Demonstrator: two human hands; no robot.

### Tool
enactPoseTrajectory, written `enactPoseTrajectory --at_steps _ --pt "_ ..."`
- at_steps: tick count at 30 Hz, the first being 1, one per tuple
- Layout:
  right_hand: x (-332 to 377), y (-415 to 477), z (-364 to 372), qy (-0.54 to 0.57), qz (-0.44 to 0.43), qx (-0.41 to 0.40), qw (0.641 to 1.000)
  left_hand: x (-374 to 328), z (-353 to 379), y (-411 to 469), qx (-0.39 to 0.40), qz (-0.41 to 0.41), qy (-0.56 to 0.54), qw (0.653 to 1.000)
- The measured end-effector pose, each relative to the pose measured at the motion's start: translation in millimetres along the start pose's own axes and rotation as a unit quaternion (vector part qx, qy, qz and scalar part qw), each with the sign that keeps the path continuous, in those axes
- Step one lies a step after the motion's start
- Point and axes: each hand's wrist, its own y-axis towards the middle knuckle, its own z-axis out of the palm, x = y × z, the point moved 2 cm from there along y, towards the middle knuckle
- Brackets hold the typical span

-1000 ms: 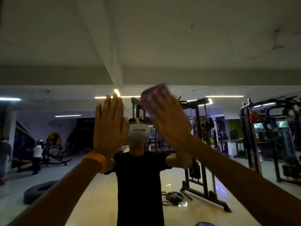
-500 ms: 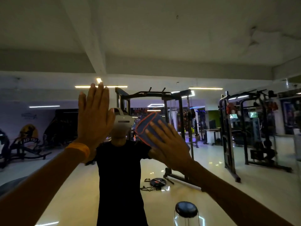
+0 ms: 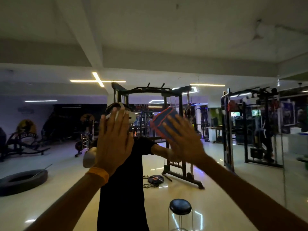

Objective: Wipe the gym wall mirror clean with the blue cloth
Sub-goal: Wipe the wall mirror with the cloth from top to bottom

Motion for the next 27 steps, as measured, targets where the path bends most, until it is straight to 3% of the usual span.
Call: enactPoseTrajectory --at_steps 2,4,5,6,7,8,9,11,13,16,18,20,22,24,26,27 --pt "-65.6 -9.5 -5.4 -0.037 0.084 -0.025 0.996 0.7 0.3 -0.9 -0.013 -0.003 0.009 1.0" --pt "-90.4 -4.9 -9.3 -0.102 0.328 -0.135 0.929 1.0 2.1 -2.3 -0.018 -0.001 0.018 1.0" --pt "-84.5 -11.0 -1.2 -0.132 0.366 -0.189 0.902 0.0 3.5 -2.9 -0.019 -0.003 0.02 1.0" --pt "-65.0 -14.0 6.0 -0.107 0.365 -0.218 0.899 -1.1 4.3 -3.0 -0.022 -0.006 0.019 1.0" --pt "-39.6 -13.7 11.7 -0.045 0.342 -0.156 0.926 -2.0 4.3 -2.9 -0.025 -0.008 0.018 0.999" --pt "-11.5 -14.8 14.8 -0.033 0.225 -0.067 0.971 -2.8 4.2 -2.5 -0.027 -0.01 0.02 0.999" --pt "8.4 -23.3 19.4 -0.02 0.127 -0.013 0.992 -3.2 3.2 -1.9 -0.029 -0.01 0.022 0.999" --pt "-5.5 -31.5 9.7 -0.041 0.009 0.051 0.998 -6.3 0.4 -1.0 -0.034 -0.012 0.018 0.999" --pt "-57.5 -35.6 0.7 -0.081 0.051 0.053 0.994 -12.8 -3.2 -0.6 -0.038 -0.007 0.017 0.999" --pt "-133.5 -44.1 -18.6 -0.074 0.284 -0.037 0.955 -22.9 -1.9 2.0 -0.027 -0.008 0.04 0.999" --pt "-119.5 -36.4 -17.4 -0.073 0.363 -0.089 0.925 -35.5 3.8 6.4 -0.026 -0.018 0.035 0.999" --pt "-69.5 -25.7 -1.4 -0.085 0.284 -0.039 0.954 -55.8 11.5 13.0 -0.03 -0.01 0.02 0.999" --pt "-33.3 -30.3 11.2 -0.062 0.11 0.012 0.992 -77.3 20.3 18.8 -0.035 0.004 0.009 0.999" --pt "-56.5 -42.7 1.5 -0.088 -0.001 0.058 0.994 -91.0 27.2 24.9 -0.041 0.013 -0.005 0.999" --pt "-113.2 -52.2 -21.2 -0.127 0.003 0.072 0.989 -95.8 32.6 33.1 -0.036 0.014 -0.004 0.999" --pt "-143.2 -55.4 -36.7 -0.148 0.075 0.067 0.984 -96.7 35.9 37.0 -0.031 0.011 -0.002 0.999"
